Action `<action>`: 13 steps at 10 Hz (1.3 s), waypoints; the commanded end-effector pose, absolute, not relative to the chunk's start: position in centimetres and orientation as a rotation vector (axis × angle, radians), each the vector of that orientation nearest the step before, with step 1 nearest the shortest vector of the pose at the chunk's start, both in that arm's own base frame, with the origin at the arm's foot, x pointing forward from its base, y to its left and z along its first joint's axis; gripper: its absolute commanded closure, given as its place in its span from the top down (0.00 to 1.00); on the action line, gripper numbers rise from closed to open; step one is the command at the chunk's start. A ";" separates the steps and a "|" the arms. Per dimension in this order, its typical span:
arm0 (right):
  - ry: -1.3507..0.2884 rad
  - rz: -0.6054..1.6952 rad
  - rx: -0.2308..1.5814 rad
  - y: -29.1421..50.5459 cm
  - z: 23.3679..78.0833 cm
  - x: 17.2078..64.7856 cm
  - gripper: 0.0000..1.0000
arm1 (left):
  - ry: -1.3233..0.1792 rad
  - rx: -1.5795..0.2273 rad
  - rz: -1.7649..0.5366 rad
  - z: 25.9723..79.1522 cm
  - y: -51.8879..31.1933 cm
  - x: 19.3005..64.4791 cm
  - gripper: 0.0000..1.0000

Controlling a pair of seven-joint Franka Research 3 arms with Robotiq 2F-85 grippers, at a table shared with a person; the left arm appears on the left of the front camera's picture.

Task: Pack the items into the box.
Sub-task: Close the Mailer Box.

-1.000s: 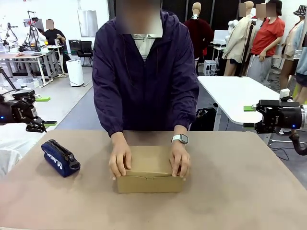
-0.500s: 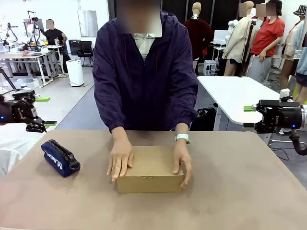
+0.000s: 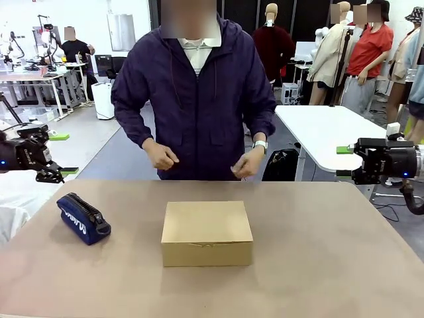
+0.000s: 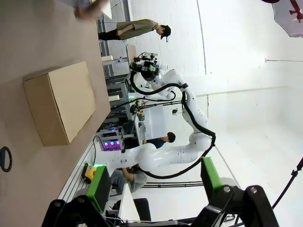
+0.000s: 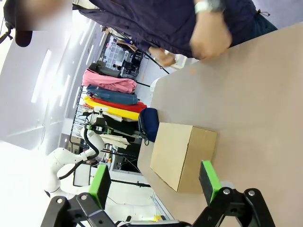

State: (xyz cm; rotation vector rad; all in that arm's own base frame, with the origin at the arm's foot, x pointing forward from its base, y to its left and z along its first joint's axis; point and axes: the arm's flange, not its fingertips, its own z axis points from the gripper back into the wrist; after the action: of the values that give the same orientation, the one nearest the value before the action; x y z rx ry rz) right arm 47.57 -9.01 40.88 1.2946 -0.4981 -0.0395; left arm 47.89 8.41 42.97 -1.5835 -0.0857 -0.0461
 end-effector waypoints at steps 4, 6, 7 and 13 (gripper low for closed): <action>-0.520 -0.029 1.280 -8.8 41.1 47.6 1.00 | -0.101 -1.581 -0.054 43.0 8.5 47.7 1.00; -0.520 -0.029 1.280 -8.8 41.1 47.6 1.00 | -0.101 -1.581 -0.054 43.0 8.5 47.7 1.00; -0.520 -0.029 1.280 -8.8 41.1 47.6 1.00 | -0.101 -1.581 -0.054 43.0 8.5 47.7 1.00; -0.520 -0.029 1.280 -8.8 41.1 47.6 1.00 | -0.101 -1.581 -0.054 43.0 8.5 47.7 1.00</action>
State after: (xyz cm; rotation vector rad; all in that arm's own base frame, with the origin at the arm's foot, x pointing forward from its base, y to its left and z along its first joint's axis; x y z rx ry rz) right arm 47.57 -9.01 40.88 1.2946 -0.4982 -0.0395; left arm 47.89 8.41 42.97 -1.5835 -0.0859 -0.0463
